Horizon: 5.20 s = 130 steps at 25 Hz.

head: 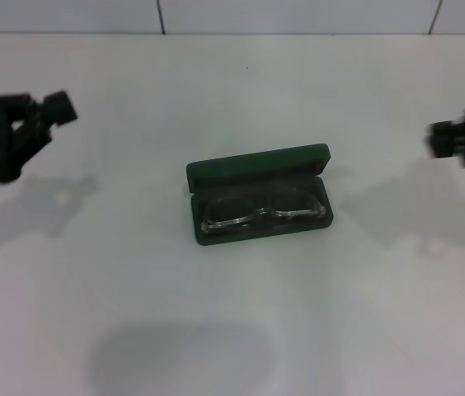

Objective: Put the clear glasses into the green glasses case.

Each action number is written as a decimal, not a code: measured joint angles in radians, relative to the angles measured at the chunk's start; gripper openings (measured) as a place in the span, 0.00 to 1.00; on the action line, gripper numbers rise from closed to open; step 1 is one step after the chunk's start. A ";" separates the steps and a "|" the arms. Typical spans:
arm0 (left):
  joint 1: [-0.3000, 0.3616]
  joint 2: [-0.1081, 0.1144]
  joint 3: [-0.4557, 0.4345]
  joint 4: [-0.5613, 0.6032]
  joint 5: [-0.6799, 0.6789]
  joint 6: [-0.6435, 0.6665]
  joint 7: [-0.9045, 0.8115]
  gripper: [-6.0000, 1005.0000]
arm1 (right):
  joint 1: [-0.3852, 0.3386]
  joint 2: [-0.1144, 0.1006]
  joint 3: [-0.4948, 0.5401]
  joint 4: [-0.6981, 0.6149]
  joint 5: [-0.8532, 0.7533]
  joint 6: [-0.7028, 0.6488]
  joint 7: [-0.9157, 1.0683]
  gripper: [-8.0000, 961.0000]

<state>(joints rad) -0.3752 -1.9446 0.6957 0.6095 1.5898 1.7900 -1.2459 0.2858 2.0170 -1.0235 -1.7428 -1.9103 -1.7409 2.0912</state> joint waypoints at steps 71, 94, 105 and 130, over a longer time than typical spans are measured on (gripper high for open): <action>-0.412 -0.149 0.244 -0.226 0.273 -0.587 -0.003 0.13 | 0.001 -0.009 0.598 0.629 0.083 -0.135 -0.494 0.40; -0.401 -0.152 0.339 -0.237 0.274 -0.529 -0.016 0.12 | 0.001 -0.011 0.597 0.642 0.082 -0.134 -0.496 0.44; -0.399 -0.155 0.367 -0.265 0.274 -0.515 -0.017 0.12 | 0.001 -0.011 0.597 0.641 0.082 -0.142 -0.496 0.46; -0.178 -0.125 0.295 -0.071 0.157 -0.012 -0.007 0.17 | 0.010 -0.003 0.392 0.726 0.049 -0.155 -0.574 0.50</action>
<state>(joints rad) -0.5533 -2.0700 0.9902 0.5385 1.7464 1.7778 -1.2525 0.2962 2.0139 -0.6318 -1.0164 -1.8618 -1.8960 1.5171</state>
